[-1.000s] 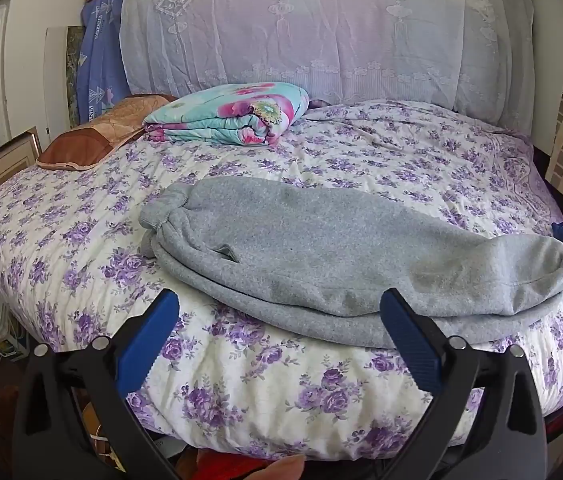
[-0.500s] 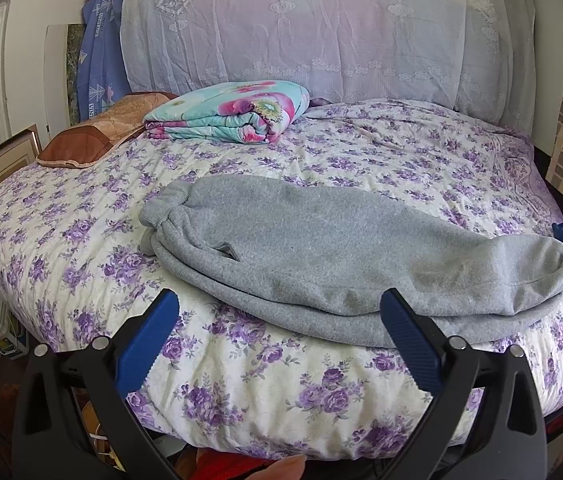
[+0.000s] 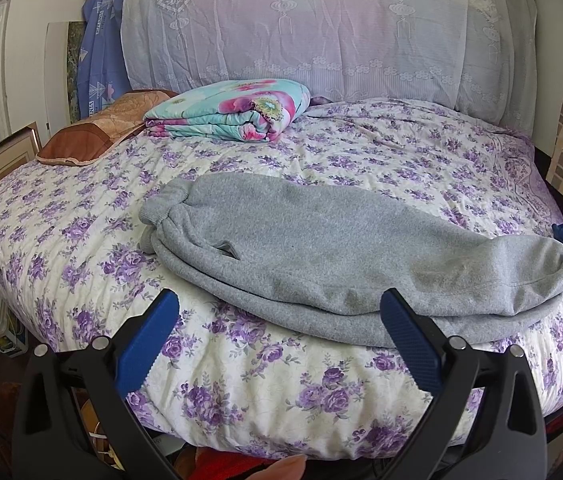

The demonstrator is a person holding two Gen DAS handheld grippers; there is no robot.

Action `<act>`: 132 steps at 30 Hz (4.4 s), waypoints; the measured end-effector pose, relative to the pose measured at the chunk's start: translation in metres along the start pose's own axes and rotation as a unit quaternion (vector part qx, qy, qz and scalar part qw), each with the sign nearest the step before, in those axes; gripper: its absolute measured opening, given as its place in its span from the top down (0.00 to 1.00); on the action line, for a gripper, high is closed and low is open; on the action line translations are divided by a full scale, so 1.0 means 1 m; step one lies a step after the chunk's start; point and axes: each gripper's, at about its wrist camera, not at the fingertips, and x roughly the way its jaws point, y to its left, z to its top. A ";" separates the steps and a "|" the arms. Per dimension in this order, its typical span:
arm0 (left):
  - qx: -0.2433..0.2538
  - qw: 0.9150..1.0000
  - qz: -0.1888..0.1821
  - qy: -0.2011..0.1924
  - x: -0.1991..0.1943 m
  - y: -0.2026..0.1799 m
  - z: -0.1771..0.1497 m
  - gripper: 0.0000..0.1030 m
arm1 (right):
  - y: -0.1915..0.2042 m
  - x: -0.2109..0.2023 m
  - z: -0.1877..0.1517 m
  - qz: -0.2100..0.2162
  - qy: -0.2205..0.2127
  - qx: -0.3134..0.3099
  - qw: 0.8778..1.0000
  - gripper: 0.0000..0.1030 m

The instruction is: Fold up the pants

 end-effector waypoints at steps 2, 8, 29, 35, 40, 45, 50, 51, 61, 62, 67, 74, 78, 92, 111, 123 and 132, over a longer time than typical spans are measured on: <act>0.000 1.000 0.000 0.000 0.000 0.000 0.000 0.05 | 0.000 0.000 0.001 0.000 0.000 0.001 1.000 0.04; -0.001 1.000 -0.001 0.001 0.000 0.002 0.000 0.05 | -0.001 0.000 0.001 0.002 0.001 0.002 1.000 0.04; -0.002 1.000 -0.001 0.002 0.003 0.005 0.001 0.05 | -0.003 0.001 0.003 0.003 0.004 0.006 1.000 0.04; -0.001 1.000 -0.001 0.003 0.003 0.004 0.001 0.05 | -0.004 0.002 0.004 0.003 0.004 0.006 1.000 0.04; -0.001 1.000 -0.001 0.004 0.006 0.005 -0.004 0.05 | -0.003 0.002 0.002 0.003 0.005 0.007 1.000 0.04; -0.001 1.000 -0.003 0.011 0.014 0.000 -0.013 0.05 | -0.005 0.003 0.002 0.012 0.003 0.012 1.000 0.04; -0.001 0.999 -0.003 0.039 0.045 0.010 -0.014 0.05 | -0.021 0.020 -0.003 0.039 0.024 0.033 0.998 0.04; -0.005 0.999 0.003 0.047 0.054 0.015 -0.015 0.05 | -0.031 0.026 -0.004 0.036 0.032 0.044 0.998 0.04; -0.049 0.991 0.006 0.125 0.120 0.051 -0.035 0.05 | -0.119 0.063 -0.031 0.138 0.075 0.268 0.951 0.04; -0.046 0.991 0.004 0.125 0.123 0.051 -0.037 0.05 | -0.124 0.064 -0.034 0.145 0.073 0.283 0.945 0.04; -0.016 0.992 -0.014 0.121 0.129 0.052 -0.041 0.04 | -0.131 0.067 -0.039 0.174 0.069 0.308 0.933 0.04; 0.003 0.991 -0.054 0.121 0.132 0.060 -0.038 0.04 | -0.110 0.070 -0.040 0.149 0.080 0.237 0.957 0.04; -0.093 0.973 -0.173 0.125 0.119 0.098 -0.019 0.05 | -0.096 0.074 -0.035 0.125 0.078 0.202 0.968 0.04; -0.215 0.950 -0.208 0.089 0.114 0.148 0.021 0.38 | -0.140 0.061 -0.028 0.187 0.038 0.292 0.937 0.04; -0.209 0.955 -0.180 0.109 0.136 0.140 0.043 0.61 | -0.131 0.018 0.011 0.135 -0.016 0.230 0.964 0.04; -0.215 0.955 -0.169 0.112 0.155 0.139 0.033 0.74 | -0.140 0.006 0.013 0.118 -0.031 0.232 0.965 0.04; -0.275 0.928 -0.234 0.087 0.144 0.169 0.021 0.90 | -0.167 0.023 0.027 0.104 -0.004 0.263 0.959 0.22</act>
